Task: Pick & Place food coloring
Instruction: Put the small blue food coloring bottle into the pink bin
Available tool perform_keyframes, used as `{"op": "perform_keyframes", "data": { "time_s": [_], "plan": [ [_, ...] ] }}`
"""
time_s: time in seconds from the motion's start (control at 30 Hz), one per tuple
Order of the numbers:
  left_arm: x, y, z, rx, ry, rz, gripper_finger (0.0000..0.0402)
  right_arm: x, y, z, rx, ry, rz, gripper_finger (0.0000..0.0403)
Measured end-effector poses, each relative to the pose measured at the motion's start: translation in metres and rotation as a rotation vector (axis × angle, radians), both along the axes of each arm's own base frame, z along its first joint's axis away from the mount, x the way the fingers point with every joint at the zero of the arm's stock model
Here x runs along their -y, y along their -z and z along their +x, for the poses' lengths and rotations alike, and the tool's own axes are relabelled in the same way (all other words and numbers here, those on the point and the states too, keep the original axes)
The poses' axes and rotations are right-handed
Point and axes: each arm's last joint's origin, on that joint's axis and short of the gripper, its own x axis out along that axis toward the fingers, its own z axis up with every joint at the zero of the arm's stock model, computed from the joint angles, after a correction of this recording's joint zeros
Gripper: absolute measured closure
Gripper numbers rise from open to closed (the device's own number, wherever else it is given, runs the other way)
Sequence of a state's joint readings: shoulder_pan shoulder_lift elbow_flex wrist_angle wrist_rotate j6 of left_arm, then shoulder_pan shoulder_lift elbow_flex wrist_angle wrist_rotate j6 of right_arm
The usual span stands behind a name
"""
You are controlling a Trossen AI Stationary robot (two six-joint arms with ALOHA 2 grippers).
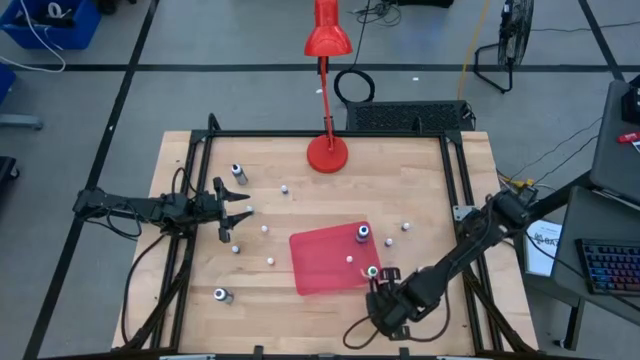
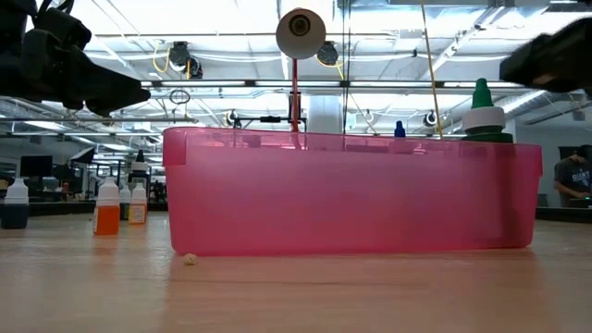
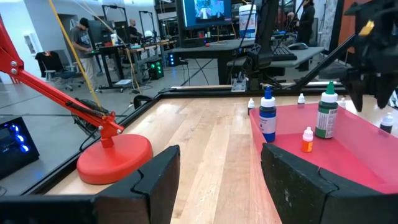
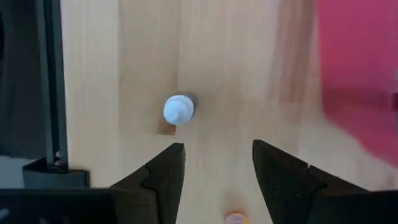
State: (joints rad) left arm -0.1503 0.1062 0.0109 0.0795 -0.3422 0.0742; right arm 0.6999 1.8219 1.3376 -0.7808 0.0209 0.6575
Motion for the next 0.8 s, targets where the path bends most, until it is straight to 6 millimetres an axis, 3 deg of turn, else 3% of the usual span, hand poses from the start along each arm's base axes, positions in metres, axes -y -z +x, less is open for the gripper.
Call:
{"op": "perform_keyframes", "data": {
  "time_s": [0.27, 0.53, 0.8],
  "plan": [
    [0.000, 0.000, 0.000, 0.000, 0.000, 0.000, 0.0176, -0.007, 0.007, 0.006, 0.030, -0.043, 0.042, 0.0227],
    [0.000, 0.000, 0.000, 0.001, 0.000, 0.000, 0.0176, -0.017, 0.028, 0.012, 0.003, -0.086, 0.081, 0.0227],
    [0.000, 0.000, 0.000, 0.000, 0.000, 0.000, 0.0176, -0.018, 0.027, 0.015, 0.049, -0.123, 0.087, 0.0227]
  ]
}}
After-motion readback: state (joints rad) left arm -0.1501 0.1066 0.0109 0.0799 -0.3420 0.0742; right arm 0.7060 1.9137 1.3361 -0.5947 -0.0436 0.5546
